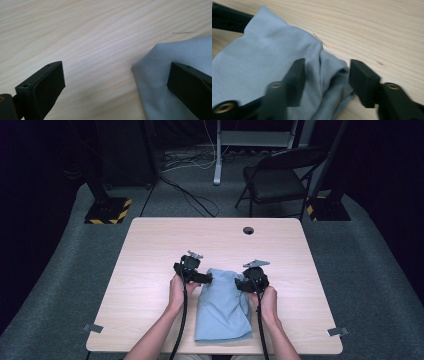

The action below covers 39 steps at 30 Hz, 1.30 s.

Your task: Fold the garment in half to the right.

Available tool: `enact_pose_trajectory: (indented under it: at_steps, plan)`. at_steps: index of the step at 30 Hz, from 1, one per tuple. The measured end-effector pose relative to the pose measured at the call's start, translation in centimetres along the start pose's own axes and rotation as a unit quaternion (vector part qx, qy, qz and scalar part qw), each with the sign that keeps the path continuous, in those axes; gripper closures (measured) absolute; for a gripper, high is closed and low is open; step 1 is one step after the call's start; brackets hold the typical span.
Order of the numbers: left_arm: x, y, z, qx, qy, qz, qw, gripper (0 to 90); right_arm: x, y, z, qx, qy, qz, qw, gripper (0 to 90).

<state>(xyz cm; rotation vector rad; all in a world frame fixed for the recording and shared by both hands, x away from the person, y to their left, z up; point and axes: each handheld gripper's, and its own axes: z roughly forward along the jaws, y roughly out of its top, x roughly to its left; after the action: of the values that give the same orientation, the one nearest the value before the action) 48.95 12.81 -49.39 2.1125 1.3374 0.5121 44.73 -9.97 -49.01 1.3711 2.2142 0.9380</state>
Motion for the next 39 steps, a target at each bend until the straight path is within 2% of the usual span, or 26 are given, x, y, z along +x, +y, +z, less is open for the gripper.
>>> enact_pose_trajectory:
  at_steps: [2,5,9,14,16,17,19,23,24,25,29,31,36,39]
  plan:
    - [-0.4,0.2,0.7,0.01,0.008,0.013,0.9998,0.8,0.2,0.1,0.6,0.003,-0.005,-0.004,1.0,61.0]
    - [-0.6,0.2,1.6,0.023,0.019,0.023,0.9993,0.7,0.1,0.0,1.4,0.006,0.007,-0.005,0.9999,69.3]
    - [-0.3,0.0,2.0,0.029,0.028,0.018,0.999,0.8,-0.5,-0.1,1.5,0.002,0.017,0.005,0.9999,74.1]
    - [-0.5,-0.1,1.9,0.027,0.041,0.022,0.9985,0.8,-1.1,-0.6,0.6,-0.004,-0.012,0.03,0.9995,78.1]
    - [-0.6,-0.1,1.9,0.026,0.044,0.024,0.9984,0.7,-1.3,-0.8,0.5,-0.005,-0.033,0.032,0.9989,79.0]
    - [-0.6,-0.1,1.9,0.024,0.046,0.024,0.9984,0.7,-1.4,-0.9,0.4,-0.004,-0.036,0.034,0.9988,79.1]
    - [-0.6,-0.2,1.9,0.021,0.051,0.027,0.9981,0.7,-1.4,-1.1,0.5,0.001,-0.048,0.029,0.9984,79.1]
    - [-0.2,-0.3,1.8,0.019,0.048,0.019,0.9985,0.7,-1.3,-1.0,0.4,0.008,-0.071,0.021,0.9973,77.3]
    - [-0.2,-0.3,1.8,0.018,0.046,0.018,0.9986,0.9,-1.3,-1.0,0.4,0.006,-0.065,0.021,0.9976,71.7]
    - [-0.2,-0.3,1.8,0.016,0.042,0.017,0.9989,1.2,-1.3,-1.0,0.4,0.009,-0.06,0.019,0.998,61.3]
    - [0.0,-0.5,1.1,0.005,0.035,0.009,0.9993,1.9,-1.3,-0.8,-1.5,0.004,-0.015,0.033,0.9993,52.9]
    - [0.1,-0.6,1.2,0.009,0.041,0.016,0.999,1.8,-0.9,-0.9,-3.0,0.011,0.01,0.032,0.9994,51.4]
    - [0.3,-1.0,1.5,0.014,0.045,0.008,0.9988,1.7,1.5,-2.7,-6.5,0.038,0.033,-0.002,0.9987,52.6]
    - [0.4,-1.1,1.5,0.013,0.046,0.008,0.9988,1.6,3.2,-4.4,-7.4,0.064,0.043,-0.031,0.9965,56.8]
